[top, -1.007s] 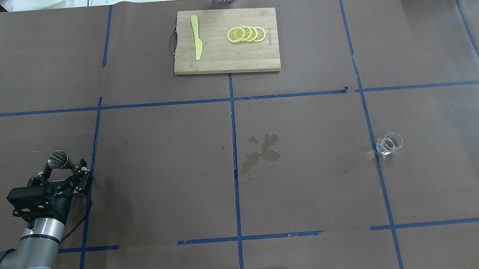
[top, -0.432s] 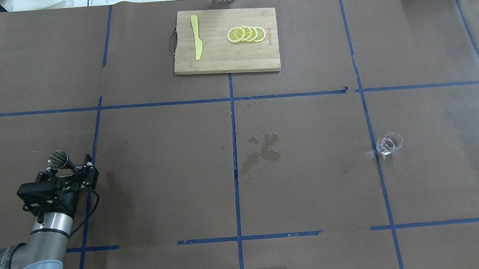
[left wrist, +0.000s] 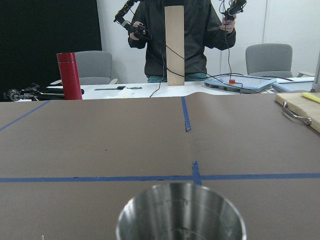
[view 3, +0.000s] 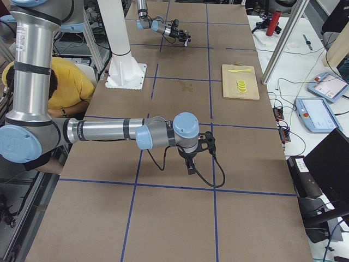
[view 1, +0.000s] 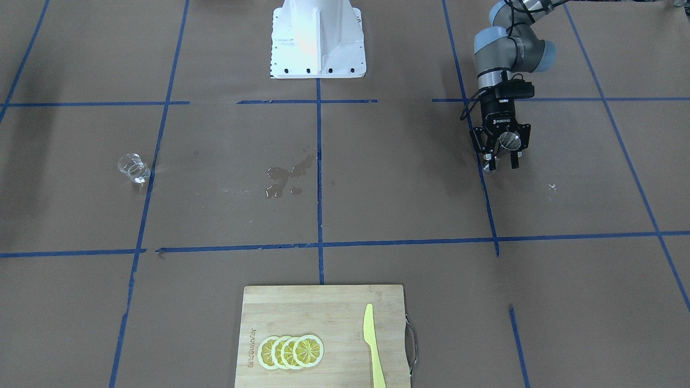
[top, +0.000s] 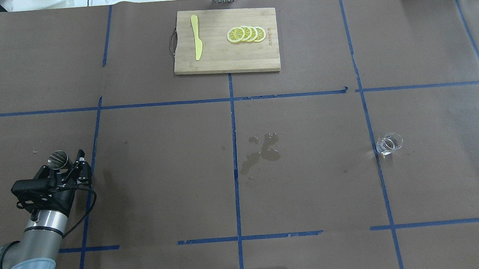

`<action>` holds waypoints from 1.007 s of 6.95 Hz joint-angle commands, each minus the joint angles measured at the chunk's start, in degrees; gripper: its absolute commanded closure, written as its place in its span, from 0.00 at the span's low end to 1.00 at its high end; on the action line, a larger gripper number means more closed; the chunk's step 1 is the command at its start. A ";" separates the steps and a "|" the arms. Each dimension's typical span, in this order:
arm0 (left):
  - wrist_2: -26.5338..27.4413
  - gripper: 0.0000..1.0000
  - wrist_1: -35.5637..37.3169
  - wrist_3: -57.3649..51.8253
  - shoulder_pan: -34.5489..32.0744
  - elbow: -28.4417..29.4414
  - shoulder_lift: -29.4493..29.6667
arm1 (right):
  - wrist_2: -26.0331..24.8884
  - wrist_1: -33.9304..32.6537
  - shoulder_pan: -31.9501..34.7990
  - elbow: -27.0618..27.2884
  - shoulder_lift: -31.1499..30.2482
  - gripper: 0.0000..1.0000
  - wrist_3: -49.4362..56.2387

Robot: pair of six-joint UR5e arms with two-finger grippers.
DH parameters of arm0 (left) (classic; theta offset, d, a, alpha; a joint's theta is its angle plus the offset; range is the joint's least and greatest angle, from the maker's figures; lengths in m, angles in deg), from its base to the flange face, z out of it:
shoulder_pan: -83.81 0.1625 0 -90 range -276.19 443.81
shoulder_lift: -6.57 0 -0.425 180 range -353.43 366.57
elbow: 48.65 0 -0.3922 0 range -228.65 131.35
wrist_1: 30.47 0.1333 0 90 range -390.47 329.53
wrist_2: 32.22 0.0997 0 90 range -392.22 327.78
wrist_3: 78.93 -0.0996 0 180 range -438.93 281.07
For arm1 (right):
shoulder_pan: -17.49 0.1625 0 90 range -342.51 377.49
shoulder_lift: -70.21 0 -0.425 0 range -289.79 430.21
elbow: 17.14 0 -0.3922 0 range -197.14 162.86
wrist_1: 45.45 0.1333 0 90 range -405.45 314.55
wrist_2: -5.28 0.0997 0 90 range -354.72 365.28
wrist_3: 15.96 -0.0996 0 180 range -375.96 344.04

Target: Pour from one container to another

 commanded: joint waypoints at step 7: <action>-3.77 1.00 -20.32 -25.83 -0.88 -4.11 -0.77 | 0.09 0.89 0.00 0.53 0.12 0.00 0.00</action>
